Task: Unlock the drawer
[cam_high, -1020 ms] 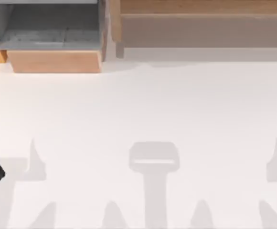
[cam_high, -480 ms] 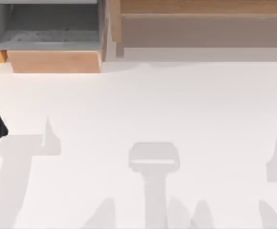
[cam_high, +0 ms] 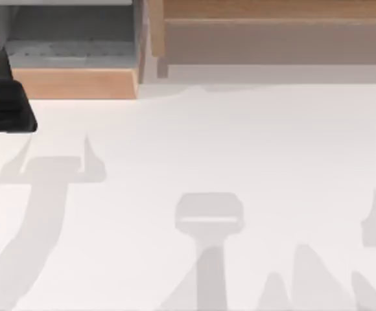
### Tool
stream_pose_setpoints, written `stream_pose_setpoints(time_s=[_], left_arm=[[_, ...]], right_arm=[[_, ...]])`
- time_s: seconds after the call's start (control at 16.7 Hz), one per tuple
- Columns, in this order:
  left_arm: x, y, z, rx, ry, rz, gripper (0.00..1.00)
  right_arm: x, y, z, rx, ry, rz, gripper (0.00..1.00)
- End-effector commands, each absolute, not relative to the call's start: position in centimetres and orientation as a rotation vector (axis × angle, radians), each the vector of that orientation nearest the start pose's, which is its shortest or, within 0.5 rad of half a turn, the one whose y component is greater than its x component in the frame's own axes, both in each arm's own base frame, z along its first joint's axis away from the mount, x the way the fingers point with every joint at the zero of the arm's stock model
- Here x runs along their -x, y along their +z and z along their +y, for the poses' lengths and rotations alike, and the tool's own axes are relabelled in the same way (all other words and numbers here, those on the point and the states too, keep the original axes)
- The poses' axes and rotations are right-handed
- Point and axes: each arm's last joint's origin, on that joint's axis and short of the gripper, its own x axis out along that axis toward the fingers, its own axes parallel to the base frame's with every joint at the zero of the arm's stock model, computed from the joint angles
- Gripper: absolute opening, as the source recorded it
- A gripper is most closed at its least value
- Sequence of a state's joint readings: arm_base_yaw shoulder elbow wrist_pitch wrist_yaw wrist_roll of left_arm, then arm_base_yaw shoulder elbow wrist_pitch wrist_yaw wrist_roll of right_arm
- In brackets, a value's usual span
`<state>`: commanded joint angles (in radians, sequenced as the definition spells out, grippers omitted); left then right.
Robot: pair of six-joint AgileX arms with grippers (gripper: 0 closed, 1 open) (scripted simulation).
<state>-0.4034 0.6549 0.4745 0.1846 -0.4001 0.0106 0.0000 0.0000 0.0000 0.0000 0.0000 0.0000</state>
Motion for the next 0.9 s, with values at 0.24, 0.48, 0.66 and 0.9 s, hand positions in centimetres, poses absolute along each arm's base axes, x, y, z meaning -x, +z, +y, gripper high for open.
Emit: stream_pose_setpoints(time_s=[0.24, 0.48, 0.66, 0.9], left_arm=[[-15.6, 27.5, -5.3, -0.001, 0.002, 0.001, 1.00], [-17.7, 29.2, -4.5, -0.085, 0.051, -0.057, 1.00], [-21.6, 30.8, -2.9, -0.256, 0.116, -0.115, 1.00], [-29.1, 30.4, 1.3, -0.612, 0.195, -0.144, 1.00]], right_arm=[[-10.6, 16.0, -0.1, 0.000, 0.000, 0.000, 1.00], [-10.6, 16.0, -0.1, 0.000, 0.000, 0.000, 1.00], [-10.6, 16.0, -0.1, 0.000, 0.000, 0.000, 1.00], [-10.6, 16.0, -0.1, 0.000, 0.000, 0.000, 1.00]])
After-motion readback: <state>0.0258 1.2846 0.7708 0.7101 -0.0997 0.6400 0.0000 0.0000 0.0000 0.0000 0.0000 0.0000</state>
